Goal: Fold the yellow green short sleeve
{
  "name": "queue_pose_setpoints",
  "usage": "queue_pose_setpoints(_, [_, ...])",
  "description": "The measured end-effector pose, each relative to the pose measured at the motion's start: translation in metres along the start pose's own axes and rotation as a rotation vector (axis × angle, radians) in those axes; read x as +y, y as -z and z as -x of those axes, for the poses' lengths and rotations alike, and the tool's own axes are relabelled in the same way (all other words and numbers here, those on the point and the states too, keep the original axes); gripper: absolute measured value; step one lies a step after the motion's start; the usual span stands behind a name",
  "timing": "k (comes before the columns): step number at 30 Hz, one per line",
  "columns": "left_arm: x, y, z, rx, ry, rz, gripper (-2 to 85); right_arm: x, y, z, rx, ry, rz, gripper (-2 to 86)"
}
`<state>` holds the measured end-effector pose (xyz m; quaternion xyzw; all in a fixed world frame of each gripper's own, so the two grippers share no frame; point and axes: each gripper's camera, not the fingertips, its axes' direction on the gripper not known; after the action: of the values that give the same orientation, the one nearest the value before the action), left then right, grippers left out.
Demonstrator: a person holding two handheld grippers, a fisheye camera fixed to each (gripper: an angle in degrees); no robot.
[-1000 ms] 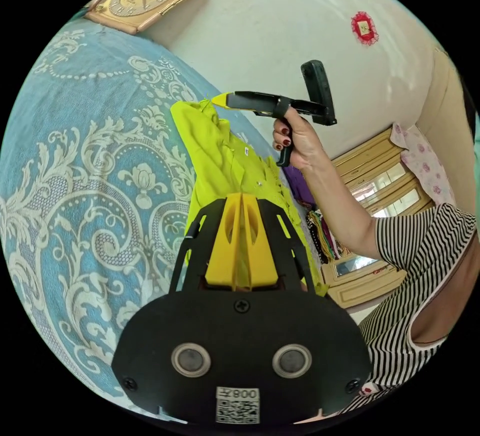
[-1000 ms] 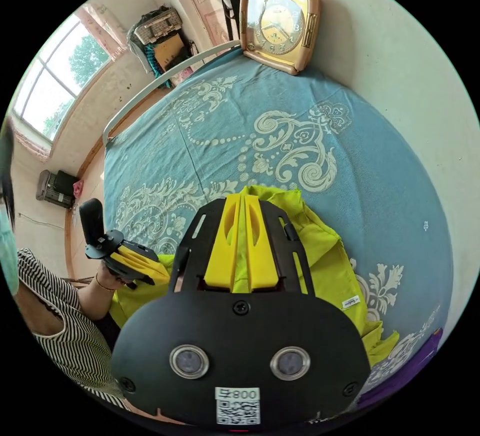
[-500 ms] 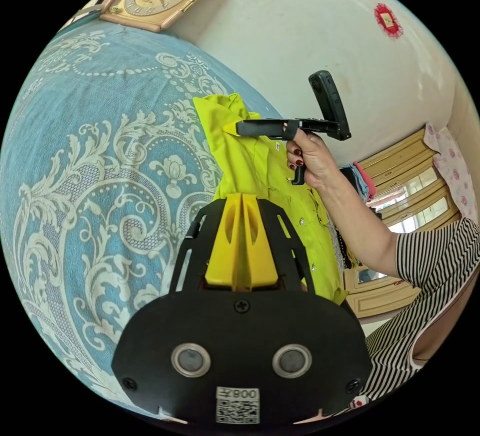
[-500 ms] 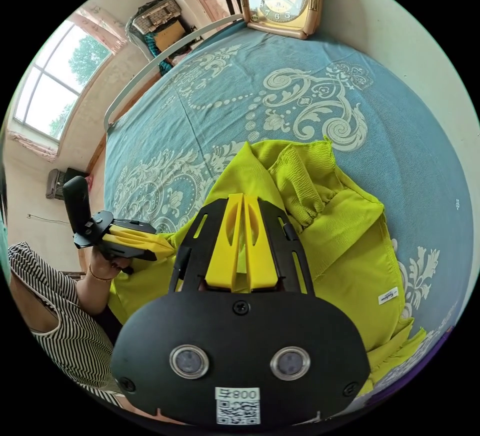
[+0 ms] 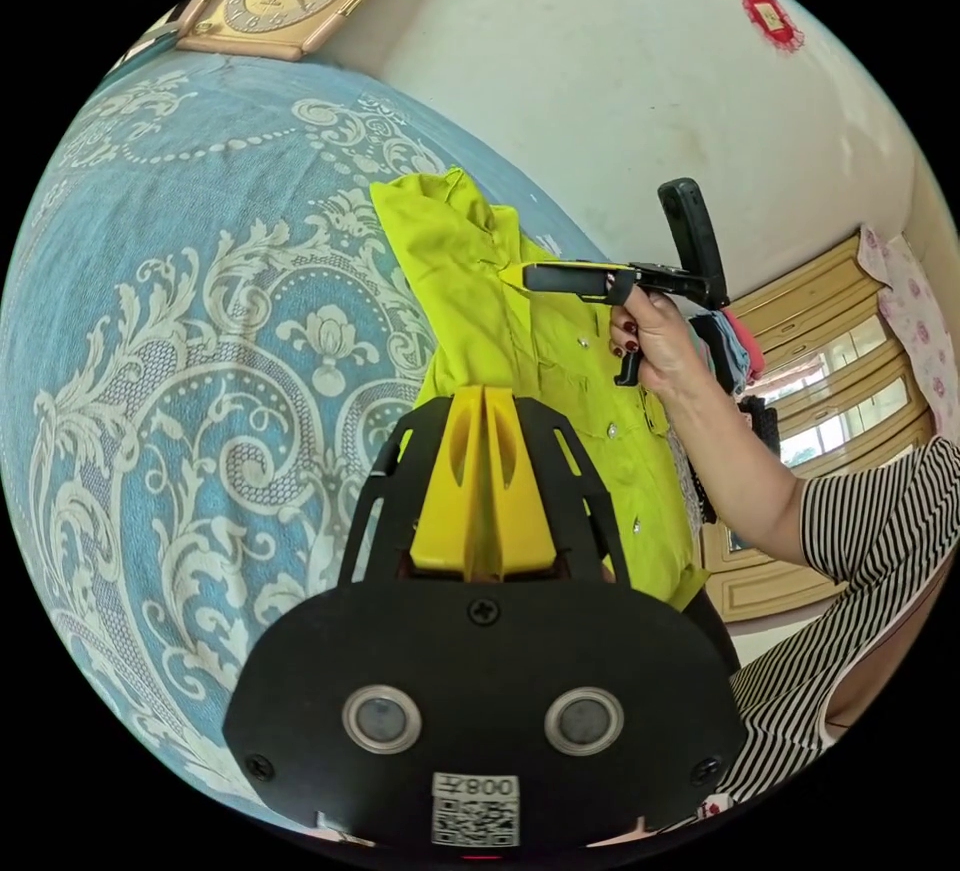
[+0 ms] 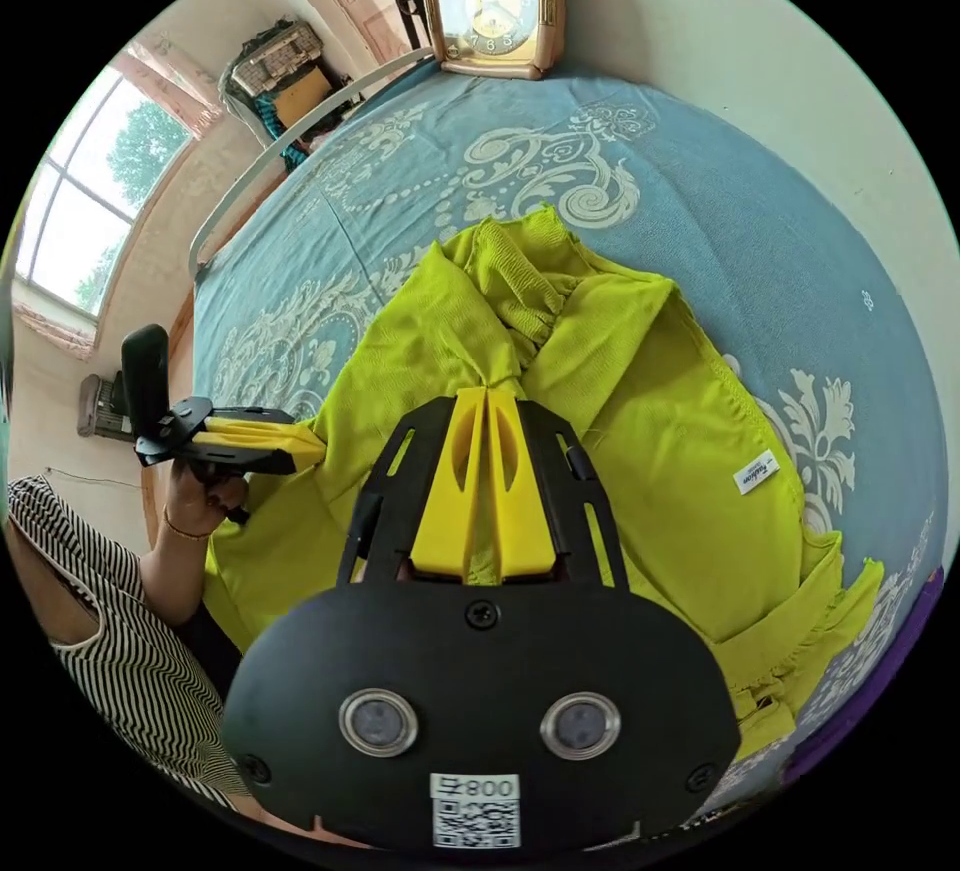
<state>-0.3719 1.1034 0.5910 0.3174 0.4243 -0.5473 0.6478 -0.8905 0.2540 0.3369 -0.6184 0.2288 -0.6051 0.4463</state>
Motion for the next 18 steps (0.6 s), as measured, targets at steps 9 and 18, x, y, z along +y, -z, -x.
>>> queue_pose_setpoints(9, [0.0, 0.012, -0.042, -0.043, -0.007, 0.02, 0.3, 0.081, 0.043, 0.063, 0.054, 0.037, -0.117, 0.1])
queue_pose_setpoints(18, [-0.002, 0.019, -0.103, -0.132, -0.088, 0.077, 0.2, 0.159, 0.007, 0.14, 0.177, 0.181, 0.04, 0.1])
